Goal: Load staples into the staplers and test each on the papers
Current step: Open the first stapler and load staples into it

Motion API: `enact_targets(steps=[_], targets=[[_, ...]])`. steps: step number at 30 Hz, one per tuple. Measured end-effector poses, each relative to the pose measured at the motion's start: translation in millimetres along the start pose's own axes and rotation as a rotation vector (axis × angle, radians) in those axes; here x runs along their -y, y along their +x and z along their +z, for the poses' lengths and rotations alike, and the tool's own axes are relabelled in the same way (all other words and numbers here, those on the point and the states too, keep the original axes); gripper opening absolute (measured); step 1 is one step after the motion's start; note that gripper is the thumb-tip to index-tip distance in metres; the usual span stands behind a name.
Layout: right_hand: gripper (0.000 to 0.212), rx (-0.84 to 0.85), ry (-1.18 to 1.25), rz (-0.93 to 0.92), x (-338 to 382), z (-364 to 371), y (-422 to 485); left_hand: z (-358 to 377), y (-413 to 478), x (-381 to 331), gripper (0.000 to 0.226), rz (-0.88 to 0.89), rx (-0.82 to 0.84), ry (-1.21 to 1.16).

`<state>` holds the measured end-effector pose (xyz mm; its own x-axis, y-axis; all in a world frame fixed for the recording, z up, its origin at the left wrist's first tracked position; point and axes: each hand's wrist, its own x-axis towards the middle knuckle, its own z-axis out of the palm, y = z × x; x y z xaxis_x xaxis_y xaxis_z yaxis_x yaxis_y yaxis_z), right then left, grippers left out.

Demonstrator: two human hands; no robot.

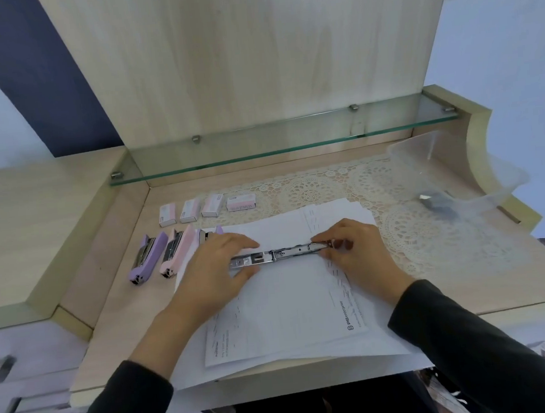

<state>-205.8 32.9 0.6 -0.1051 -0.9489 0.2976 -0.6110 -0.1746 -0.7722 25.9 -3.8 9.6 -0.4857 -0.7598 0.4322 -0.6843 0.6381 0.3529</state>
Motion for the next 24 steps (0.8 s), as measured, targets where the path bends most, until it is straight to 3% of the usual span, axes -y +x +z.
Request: enact_targets(steps=[4, 7, 16, 24], targets=[[0.022, -0.024, -0.017, -0.002, -1, 0, 1, 10, 15, -14, 0.031, 0.219, 0.204, 0.050], [0.020, -0.041, 0.003, 0.013, -1, 0, 0, 12, 26, -18, 0.038, 0.327, 0.231, 0.137], [0.013, -0.064, 0.073, 0.035, 1, -1, -2, 12, 41, -30, 0.060, 0.444, 0.267, 0.234], [0.012, -0.057, 0.030, 0.006, 1, -1, -2, 11, 44, -21, 0.045, 0.483, 0.330, 0.212]])
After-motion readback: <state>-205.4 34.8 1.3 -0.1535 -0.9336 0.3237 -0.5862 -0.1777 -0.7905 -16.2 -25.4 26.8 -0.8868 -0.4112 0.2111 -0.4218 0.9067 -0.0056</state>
